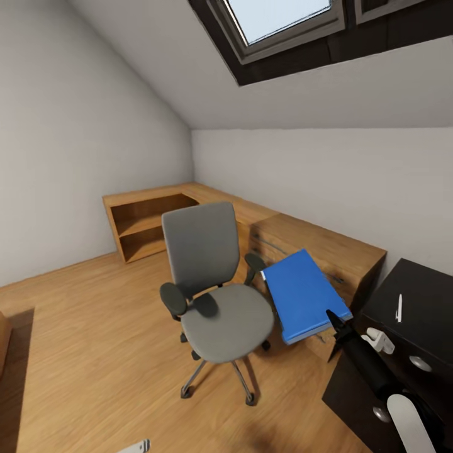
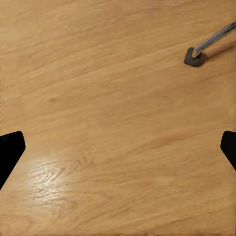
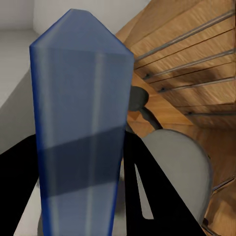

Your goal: In the bedroom, organize the workspace by keeping the computer under the desk, ensuring the monitor is on the desk, placing the keyboard on the desk next to the monitor, placing the mouse on the desk next to the keyboard, moving the folder from the swivel chair onto the desk next to the mouse, stacking the notebook on top of the folder with the pen on top of the notebook, and positioning the swivel chair next to the desk.

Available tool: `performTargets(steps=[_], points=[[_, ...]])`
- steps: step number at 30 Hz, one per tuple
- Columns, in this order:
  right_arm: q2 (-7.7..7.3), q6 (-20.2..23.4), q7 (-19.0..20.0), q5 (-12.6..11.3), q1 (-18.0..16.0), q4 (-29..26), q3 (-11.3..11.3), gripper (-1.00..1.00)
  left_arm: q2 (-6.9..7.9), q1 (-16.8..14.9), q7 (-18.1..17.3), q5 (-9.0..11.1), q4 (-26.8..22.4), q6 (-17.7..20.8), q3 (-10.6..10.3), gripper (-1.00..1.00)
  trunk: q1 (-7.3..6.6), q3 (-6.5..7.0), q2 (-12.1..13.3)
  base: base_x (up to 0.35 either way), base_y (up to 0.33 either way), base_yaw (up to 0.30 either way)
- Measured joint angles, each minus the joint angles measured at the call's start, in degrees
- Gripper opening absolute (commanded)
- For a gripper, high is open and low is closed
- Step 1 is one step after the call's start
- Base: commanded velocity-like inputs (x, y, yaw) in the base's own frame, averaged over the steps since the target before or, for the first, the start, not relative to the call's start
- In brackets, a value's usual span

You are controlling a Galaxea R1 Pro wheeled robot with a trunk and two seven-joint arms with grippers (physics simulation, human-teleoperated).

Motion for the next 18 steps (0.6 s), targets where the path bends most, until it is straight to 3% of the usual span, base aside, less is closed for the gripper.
performTargets(steps=[2, 3, 4, 5, 6, 8, 12, 18], points=[[-0.04, 0.0, 0.0, 0.0, 0.0, 0.0, -0.4, -1.0, -0.43, 0.0, 0.0, 0.0, 0.5, 0.0, 0.0, 1.0, -0.44, 0.36, 0.8, 0.0, 0.0, -0.206], [-0.06, 0.5, 0.0, -2.9, 0.0, 0.1, -3.7, -1.0, -1.15, 0.0, 0.0, -0.7, 1.7, 0.0, 0.0, 1.0, -0.66, 0.54, 1.2, 0.0, 0.0, -0.264], [-0.06, 1.2, 0.0, -4.5, 0.0, 0.1, -4.7, -1.0, -1.21, 0.0, 0.0, -0.9, 1.8, 0.0, 0.0, 1.0, -0.88, 0.72, 1.6, 0.0, 0.0, -0.265], [-0.06, 1.6, 0.0, -5.2, 0.0, 0.1, -5.2, -1.0, -1.23, 0.0, 0.0, -1.0, 1.8, 0.0, 0.0, 1.0, -1.1, 0.9, 2.0, 0.0, 0.0, -0.27], [-0.02, 3.2, -0.1, -6.8, 0.0, 0.1, -7.9, -1.0, -1.39, 0.0, 0.0, -1.3, 1.9, 0.0, 0.0, 1.0, -1.32, 1.08, 2.4, 0.0, 0.0, -0.27], [0.05, 4.0, -0.2, -7.6, 0.0, 0.2, -10.6, -1.0, -1.49, 0.0, -0.1, -1.4, 2.1, 0.0, 0.0, 1.0, -1.76, 1.44, 3.2, 0.0, 0.0, -0.275], [0.09, 4.3, -0.4, -8.0, 0.0, 0.4, -12.2, -1.0, -1.62, 0.0, -0.3, -1.5, 2.5, 0.0, -0.1, 1.0, -2.64, 2.15, 4.8, 0.0, 0.0, -0.289], [0.1, 4.2, -1.3, -8.1, 0.0, 0.9, -12.9, -1.0, -1.87, 0.0, -0.4, -1.4, 2.7, 0.0, 0.0, 1.0, -3.95, 3.23, 7.2, 0.0, 0.0, -0.297]])
